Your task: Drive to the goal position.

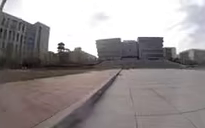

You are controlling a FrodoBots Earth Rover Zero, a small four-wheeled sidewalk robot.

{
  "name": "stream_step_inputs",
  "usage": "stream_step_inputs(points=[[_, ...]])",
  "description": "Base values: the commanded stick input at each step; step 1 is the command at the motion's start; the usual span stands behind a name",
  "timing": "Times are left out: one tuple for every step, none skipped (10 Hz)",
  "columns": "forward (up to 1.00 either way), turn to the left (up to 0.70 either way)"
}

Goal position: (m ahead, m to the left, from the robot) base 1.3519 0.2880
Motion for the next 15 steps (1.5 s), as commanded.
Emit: stream_step_inputs(points=[[0.87,-0.26],[0.87,-0.33],[0.87,-0.17],[0.87,-0.12],[0.87,-0.32],[0.87,-0.33],[0.85,-0.32],[0.83,-0.21],[0.83,-0.02],[0.95,0.02],[0.98,0.02],[0.97,0.02],[0.95,0.02],[0.95,0.02],[0.0,0.0]])
